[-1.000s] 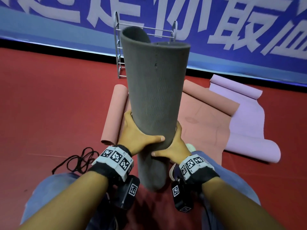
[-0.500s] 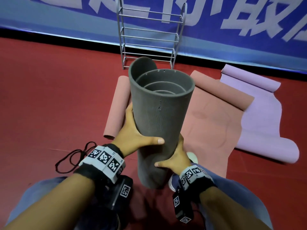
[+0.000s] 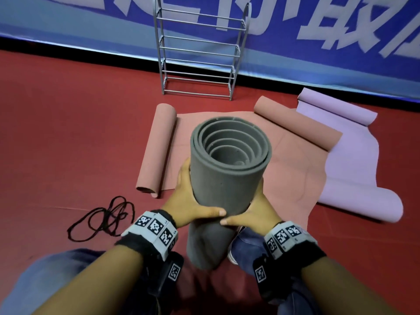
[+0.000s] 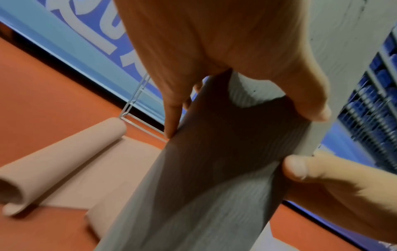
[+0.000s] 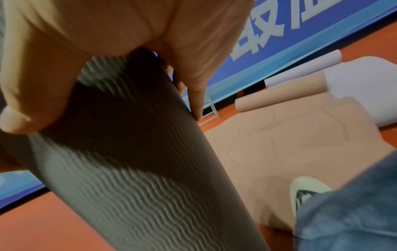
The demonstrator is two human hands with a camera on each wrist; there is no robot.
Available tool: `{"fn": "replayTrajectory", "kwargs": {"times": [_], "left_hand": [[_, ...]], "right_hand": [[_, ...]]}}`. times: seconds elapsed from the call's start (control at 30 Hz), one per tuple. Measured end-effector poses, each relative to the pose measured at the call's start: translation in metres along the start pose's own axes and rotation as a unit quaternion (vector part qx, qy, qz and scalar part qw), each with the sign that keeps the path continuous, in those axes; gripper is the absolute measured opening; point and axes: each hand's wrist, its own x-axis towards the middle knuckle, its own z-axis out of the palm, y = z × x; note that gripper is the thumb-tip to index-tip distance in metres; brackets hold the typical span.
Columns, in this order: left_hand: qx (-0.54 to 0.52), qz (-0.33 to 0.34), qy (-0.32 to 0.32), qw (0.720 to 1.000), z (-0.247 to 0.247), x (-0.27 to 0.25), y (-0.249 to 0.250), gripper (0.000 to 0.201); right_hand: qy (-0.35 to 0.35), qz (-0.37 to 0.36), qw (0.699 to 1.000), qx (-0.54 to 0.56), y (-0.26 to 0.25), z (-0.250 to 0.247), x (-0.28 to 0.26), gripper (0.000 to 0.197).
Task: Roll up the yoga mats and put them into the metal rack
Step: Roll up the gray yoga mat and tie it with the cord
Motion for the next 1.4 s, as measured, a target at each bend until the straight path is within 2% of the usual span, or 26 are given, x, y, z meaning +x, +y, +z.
{"fn": "replayTrajectory", "kwargs": {"times": [0.13,0.23,0.3,0.4,0.47,0.53,0.57,0.67,0.8,0.93,0.97,1.07,1.1,1.23,1.33,1.4], "left_hand": [[0.004,-0.021,-0.004,1.0,0.007,-0.001,-0.035,0.138],[-0.01,-0.026,-0.01,1.0,0.009,0.011,-0.04,0.135],[-0.008,-0.038,-0.026,0.999,0.011,0.018,-0.037,0.134],[-0.017,-0.056,-0.05,0.997,0.011,0.018,-0.025,0.134],[-0.051,-0.059,-0.064,0.995,0.007,0.014,-0.012,0.134],[-0.114,-0.048,-0.07,0.99,0.002,0.015,0.009,0.137],[-0.147,-0.043,-0.058,0.986,0.001,0.017,0.02,0.13],[-0.215,-0.092,-0.012,0.972,-0.001,0.031,0.051,0.082],[-0.173,-0.122,0.038,0.977,-0.002,0.037,0.07,0.075],[-0.153,-0.12,0.071,0.978,0.001,0.037,0.064,0.044],[-0.156,-0.12,0.071,0.978,0.003,0.038,0.064,0.039],[-0.175,-0.118,0.076,0.975,0.007,0.035,0.06,0.035],[-0.186,-0.118,0.077,0.972,0.007,0.033,0.058,0.036],[-0.225,-0.114,0.084,0.964,0.005,0.021,0.048,0.042],[-0.212,-0.138,0.072,0.965,-0.003,0.016,0.054,0.043],[-0.185,-0.175,0.037,0.966,-0.012,0.019,0.061,0.064]], "right_hand": [[0.002,0.027,1.0,0.012,0.027,0.017,-0.002,0.141],[0.012,0.029,0.999,0.02,0.033,0.016,0.006,0.134],[0.009,0.035,0.999,0.015,0.035,0.01,0.007,0.133],[-0.035,0.052,0.998,0.016,0.029,-0.004,0.003,0.13],[-0.059,0.058,0.995,0.048,0.014,-0.014,0.001,0.123],[-0.048,0.04,0.995,0.08,-0.007,-0.025,0.005,0.115],[-0.039,0.023,0.995,0.093,-0.016,-0.03,0.009,0.112],[-0.037,-0.001,0.993,0.11,-0.038,-0.041,0.019,0.117],[-0.037,0.039,0.988,0.146,-0.053,-0.041,0.022,0.099],[0.014,0.093,0.977,0.191,-0.061,-0.038,0.035,0.113],[0.028,0.099,0.975,0.197,-0.063,-0.037,0.039,0.104],[0.07,0.088,0.975,0.189,-0.066,-0.034,0.045,0.054],[0.078,0.076,0.977,0.185,-0.063,-0.031,0.045,0.045],[0.054,0.063,0.973,0.215,-0.058,-0.017,0.034,0.037],[0.017,0.082,0.979,0.187,-0.065,-0.018,0.03,0.028],[0.005,0.081,0.981,0.174,-0.073,-0.021,0.028,0.031]]}}
